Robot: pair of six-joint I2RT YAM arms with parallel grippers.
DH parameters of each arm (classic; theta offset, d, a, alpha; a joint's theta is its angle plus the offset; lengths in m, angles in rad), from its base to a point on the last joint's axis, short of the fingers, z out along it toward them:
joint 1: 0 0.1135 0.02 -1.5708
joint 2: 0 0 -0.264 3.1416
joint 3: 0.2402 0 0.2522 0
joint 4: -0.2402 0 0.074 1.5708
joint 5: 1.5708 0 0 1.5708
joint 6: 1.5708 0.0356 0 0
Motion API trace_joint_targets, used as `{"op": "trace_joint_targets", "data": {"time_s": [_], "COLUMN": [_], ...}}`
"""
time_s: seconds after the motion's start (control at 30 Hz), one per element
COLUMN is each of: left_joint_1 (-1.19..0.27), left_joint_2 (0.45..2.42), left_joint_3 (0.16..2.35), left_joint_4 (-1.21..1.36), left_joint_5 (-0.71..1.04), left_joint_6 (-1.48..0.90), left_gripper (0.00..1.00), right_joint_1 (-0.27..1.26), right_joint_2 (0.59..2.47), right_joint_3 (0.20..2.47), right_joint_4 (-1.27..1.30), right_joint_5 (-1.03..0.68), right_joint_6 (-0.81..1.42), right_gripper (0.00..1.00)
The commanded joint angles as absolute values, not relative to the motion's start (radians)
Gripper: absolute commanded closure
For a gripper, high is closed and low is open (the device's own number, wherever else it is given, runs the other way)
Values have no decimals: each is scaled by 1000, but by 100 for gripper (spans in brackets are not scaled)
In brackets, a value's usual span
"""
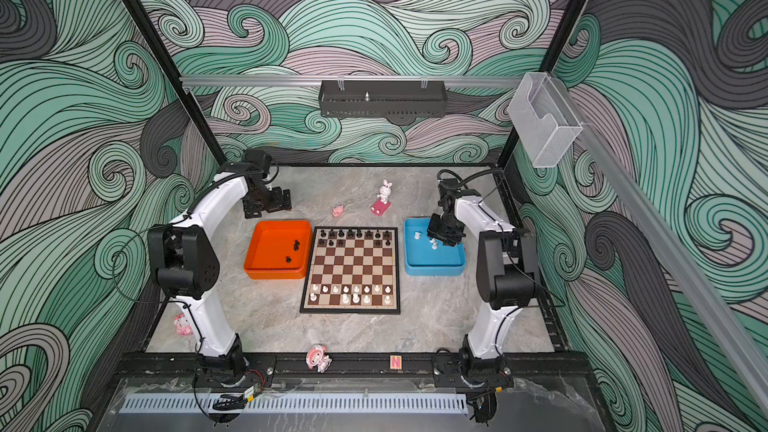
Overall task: Set up the chess pieces on the board
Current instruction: 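Lower the right gripper into the blue tray and grasp a white pawn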
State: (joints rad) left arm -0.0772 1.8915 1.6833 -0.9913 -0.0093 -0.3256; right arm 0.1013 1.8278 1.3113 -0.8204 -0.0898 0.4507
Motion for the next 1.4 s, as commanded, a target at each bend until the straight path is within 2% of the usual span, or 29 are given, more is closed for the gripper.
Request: {"op": "trace_joint_targets", "data": {"time_s": [0.0,0.37,1.1,1.37], "left_joint_1": [-62,-54,-52,-52], "left_joint_2": [1891,1910,1930,1934], "left_joint_3": [1681,1685,1686,1686], "left_joint_4": [-989,-989,-990,-993], "left_joint_5": [17,26,22,21], "left_joint_6": [-327,-325,-324,-324], "left_gripper": [2,2,2,2], "right_joint_1": [92,84,83,83], "right_joint_2": [1838,1874,1916,1907], "right_joint_3": [1292,1294,1300,1298], "right_joint_4": [-804,-778,-750,-746], "right_joint_5": [-69,-71,-94,-110], "right_joint_6": [479,481,473,461], "right_gripper": [57,69,82,92]}}
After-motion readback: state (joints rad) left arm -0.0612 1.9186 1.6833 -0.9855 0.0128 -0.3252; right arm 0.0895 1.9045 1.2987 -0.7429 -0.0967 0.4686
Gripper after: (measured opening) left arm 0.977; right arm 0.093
